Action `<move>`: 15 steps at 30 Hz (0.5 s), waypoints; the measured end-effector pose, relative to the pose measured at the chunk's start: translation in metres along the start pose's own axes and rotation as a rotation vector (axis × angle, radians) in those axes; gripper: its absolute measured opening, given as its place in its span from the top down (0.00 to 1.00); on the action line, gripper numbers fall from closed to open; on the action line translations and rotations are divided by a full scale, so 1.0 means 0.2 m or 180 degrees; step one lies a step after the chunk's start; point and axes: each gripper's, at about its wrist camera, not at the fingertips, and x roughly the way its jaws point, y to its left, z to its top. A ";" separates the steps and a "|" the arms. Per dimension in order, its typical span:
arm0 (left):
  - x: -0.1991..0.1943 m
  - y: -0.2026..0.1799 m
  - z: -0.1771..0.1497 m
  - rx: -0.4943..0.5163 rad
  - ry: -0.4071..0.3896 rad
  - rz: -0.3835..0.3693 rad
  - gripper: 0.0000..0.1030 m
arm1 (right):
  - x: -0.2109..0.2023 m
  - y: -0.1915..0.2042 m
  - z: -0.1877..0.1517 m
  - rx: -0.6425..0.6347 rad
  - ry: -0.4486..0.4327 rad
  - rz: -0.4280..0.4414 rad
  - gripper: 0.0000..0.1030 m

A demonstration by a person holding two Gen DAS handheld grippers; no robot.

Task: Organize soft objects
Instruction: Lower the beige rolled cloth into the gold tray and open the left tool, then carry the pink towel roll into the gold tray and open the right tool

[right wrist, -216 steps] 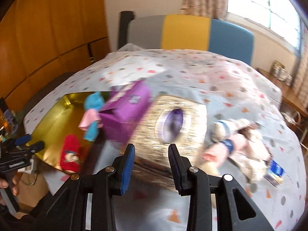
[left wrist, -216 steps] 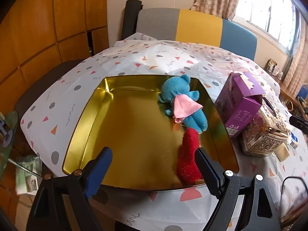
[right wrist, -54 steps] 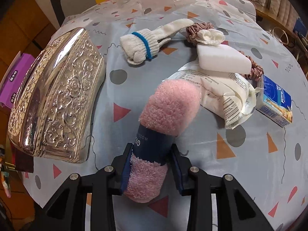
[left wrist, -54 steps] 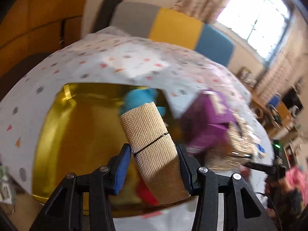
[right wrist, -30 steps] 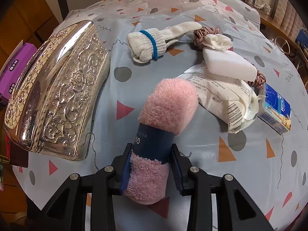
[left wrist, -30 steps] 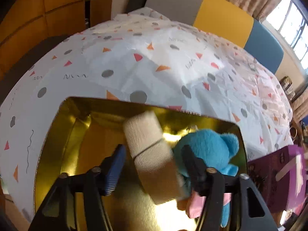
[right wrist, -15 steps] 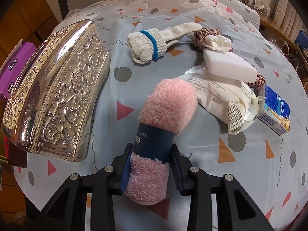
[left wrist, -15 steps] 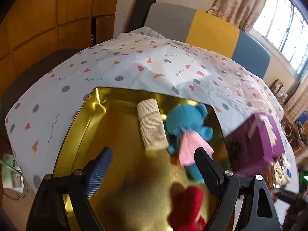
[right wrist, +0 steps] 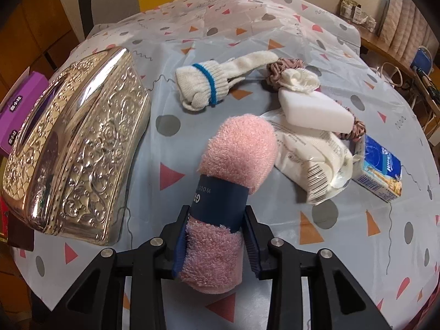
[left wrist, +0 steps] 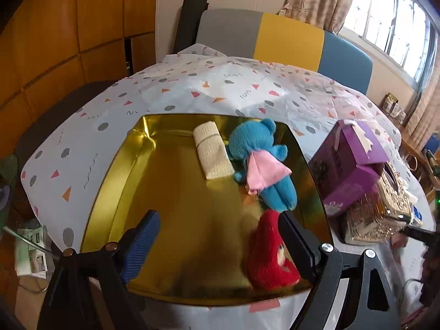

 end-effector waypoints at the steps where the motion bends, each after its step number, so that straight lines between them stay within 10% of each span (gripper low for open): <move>1: 0.00 0.00 -0.01 0.0001 0.0020 -0.0028 0.15 | 0.00 -0.01 0.01 0.0028 -0.0010 -0.0022 0.65; 15: -0.03 0.00 -0.07 0.0083 0.0053 -0.0067 0.15 | -0.01 -0.18 0.07 0.0622 -0.0187 -0.0151 0.66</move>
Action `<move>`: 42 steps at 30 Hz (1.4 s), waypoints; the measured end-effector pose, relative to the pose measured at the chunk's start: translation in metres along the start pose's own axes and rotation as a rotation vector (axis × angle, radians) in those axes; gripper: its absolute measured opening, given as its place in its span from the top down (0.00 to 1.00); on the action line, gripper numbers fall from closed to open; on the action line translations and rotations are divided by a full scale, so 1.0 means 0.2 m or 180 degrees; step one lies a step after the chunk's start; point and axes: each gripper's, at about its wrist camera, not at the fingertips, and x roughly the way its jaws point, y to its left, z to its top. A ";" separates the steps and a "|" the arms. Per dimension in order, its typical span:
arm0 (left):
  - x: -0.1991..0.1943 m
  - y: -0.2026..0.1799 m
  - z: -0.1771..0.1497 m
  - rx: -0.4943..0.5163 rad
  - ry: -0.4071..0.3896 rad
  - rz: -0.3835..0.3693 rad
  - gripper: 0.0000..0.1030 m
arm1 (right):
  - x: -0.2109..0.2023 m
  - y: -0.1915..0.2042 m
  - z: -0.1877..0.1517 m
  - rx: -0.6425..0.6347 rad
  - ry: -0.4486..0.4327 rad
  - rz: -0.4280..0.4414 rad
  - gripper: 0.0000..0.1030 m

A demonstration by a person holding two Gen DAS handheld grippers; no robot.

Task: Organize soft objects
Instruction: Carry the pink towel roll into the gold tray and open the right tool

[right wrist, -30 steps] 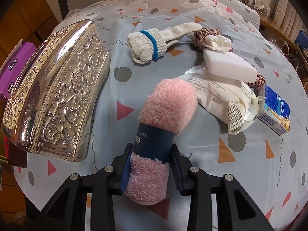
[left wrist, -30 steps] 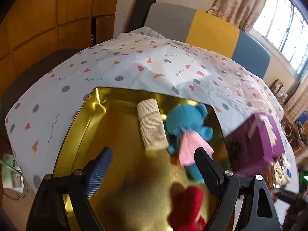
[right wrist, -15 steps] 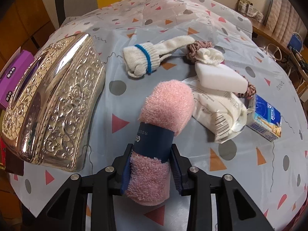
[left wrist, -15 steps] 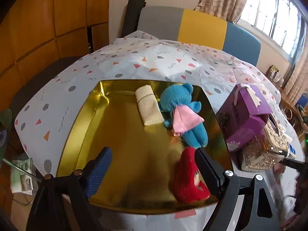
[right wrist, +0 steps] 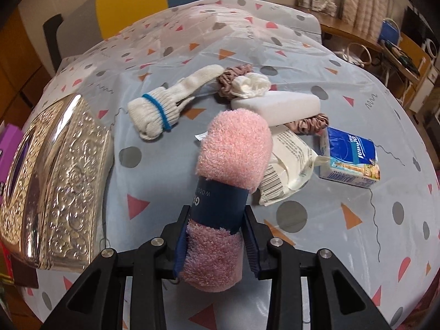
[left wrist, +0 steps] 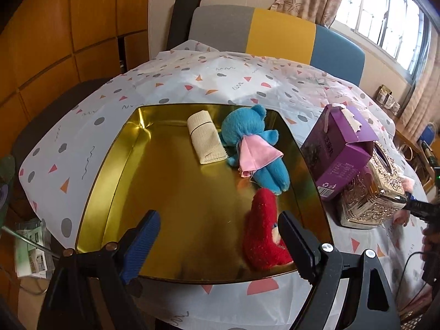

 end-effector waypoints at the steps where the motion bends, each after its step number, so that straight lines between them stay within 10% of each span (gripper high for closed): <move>1: 0.00 0.01 0.00 -0.0013 0.0001 -0.0007 0.15 | -0.01 -0.01 0.01 0.0068 -0.0004 0.0045 0.67; 8: -0.01 0.10 -0.02 -0.0148 -0.0014 0.0052 0.15 | -0.21 0.15 0.21 0.0108 -0.0444 0.0298 0.67; 17: -0.02 0.17 -0.02 -0.0265 -0.0039 0.0084 0.15 | -0.60 0.88 0.33 -0.0858 -0.0950 0.1147 0.67; 27: -0.09 0.25 -0.02 -0.0291 -0.0179 0.0253 0.15 | -0.42 1.73 -0.12 -0.1987 -0.0267 0.1646 0.66; 42: -0.11 0.27 -0.05 -0.0280 -0.0232 0.0300 0.15 | -0.02 1.83 -0.40 -0.2126 0.0500 0.1423 0.64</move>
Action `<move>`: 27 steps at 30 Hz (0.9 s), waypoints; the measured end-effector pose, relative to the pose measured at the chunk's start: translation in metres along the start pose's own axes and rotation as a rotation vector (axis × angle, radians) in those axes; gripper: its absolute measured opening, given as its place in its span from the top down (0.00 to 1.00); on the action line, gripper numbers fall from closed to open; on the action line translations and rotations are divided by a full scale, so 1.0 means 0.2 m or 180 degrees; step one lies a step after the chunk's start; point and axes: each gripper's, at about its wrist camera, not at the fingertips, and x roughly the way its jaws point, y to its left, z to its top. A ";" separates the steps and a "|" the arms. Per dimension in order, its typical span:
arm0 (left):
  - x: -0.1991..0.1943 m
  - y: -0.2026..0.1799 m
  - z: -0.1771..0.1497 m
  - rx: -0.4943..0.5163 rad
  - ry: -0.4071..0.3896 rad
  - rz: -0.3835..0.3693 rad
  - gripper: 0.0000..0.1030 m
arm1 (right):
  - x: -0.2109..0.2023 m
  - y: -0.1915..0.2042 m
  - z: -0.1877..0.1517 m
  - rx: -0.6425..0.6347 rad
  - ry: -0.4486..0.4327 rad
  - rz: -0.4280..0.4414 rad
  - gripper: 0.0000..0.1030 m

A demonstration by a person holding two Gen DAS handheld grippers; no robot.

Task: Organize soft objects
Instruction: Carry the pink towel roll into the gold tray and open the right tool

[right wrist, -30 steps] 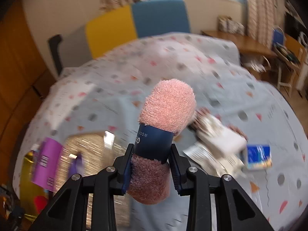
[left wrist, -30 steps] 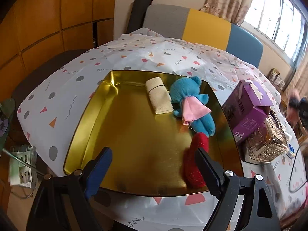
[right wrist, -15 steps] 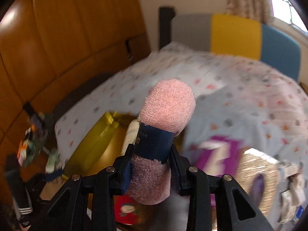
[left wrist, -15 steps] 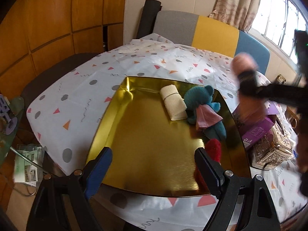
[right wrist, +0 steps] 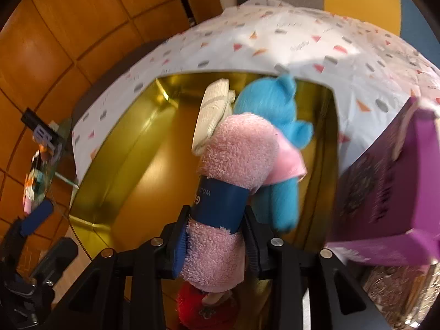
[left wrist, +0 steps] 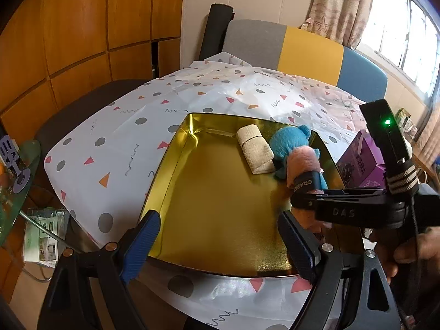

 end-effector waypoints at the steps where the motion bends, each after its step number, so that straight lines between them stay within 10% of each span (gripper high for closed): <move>1: 0.00 0.00 0.00 0.0004 0.0008 0.0001 0.15 | 0.00 0.00 -0.01 -0.0005 -0.0010 -0.0020 0.63; 10: 0.01 -0.02 -0.02 0.0014 0.0028 -0.0010 0.15 | -0.17 -0.04 0.00 0.0163 -0.0266 -0.0078 0.35; 27: 0.00 -0.09 -0.02 0.0148 0.0036 -0.0006 0.14 | -0.80 -0.28 -0.16 0.0206 -0.1154 -0.0380 0.35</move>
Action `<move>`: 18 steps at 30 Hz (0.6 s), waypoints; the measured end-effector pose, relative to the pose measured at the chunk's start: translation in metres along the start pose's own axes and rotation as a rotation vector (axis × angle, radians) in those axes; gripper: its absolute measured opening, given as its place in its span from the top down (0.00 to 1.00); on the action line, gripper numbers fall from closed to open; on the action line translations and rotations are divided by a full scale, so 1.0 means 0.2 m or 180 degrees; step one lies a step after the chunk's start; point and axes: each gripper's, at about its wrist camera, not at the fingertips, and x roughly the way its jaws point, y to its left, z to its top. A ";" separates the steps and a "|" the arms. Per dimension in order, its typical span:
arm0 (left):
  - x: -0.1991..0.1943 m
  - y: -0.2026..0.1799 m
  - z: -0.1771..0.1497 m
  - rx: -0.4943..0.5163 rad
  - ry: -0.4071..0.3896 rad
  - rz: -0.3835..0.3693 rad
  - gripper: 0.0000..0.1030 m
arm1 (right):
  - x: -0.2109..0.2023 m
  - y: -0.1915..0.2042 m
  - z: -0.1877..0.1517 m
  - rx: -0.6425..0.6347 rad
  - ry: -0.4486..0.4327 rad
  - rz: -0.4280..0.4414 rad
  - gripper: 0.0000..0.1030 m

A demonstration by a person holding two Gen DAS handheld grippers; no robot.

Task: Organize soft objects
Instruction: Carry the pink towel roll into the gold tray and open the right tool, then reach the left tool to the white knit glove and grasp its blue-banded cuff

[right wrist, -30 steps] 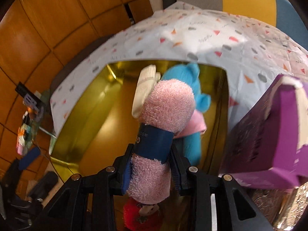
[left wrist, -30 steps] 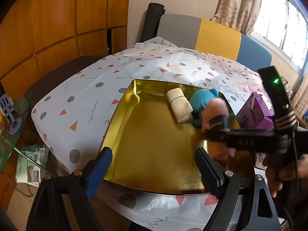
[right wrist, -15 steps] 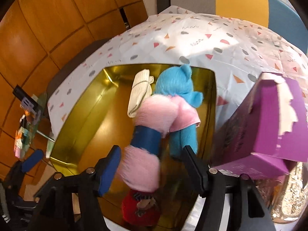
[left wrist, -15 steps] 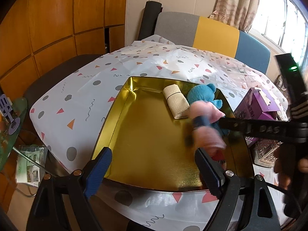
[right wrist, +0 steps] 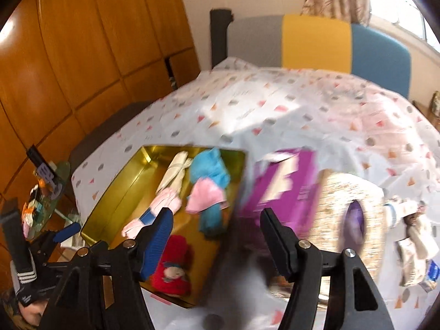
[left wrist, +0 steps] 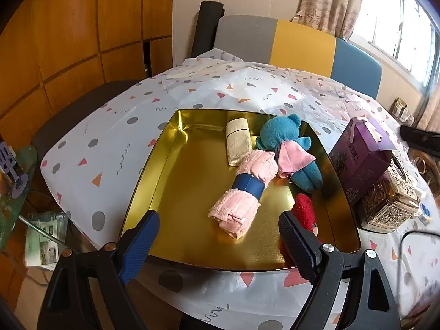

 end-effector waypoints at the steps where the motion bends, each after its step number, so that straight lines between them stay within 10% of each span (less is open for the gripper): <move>1: 0.00 -0.01 0.00 0.0013 -0.0007 0.0002 0.14 | -0.04 -0.04 0.00 0.0014 -0.0058 -0.0063 0.35; 18: -0.11 -0.19 0.04 0.0364 -0.0174 -0.0089 0.14 | -0.35 -1.30 -0.45 0.1498 -0.0084 -0.1703 0.35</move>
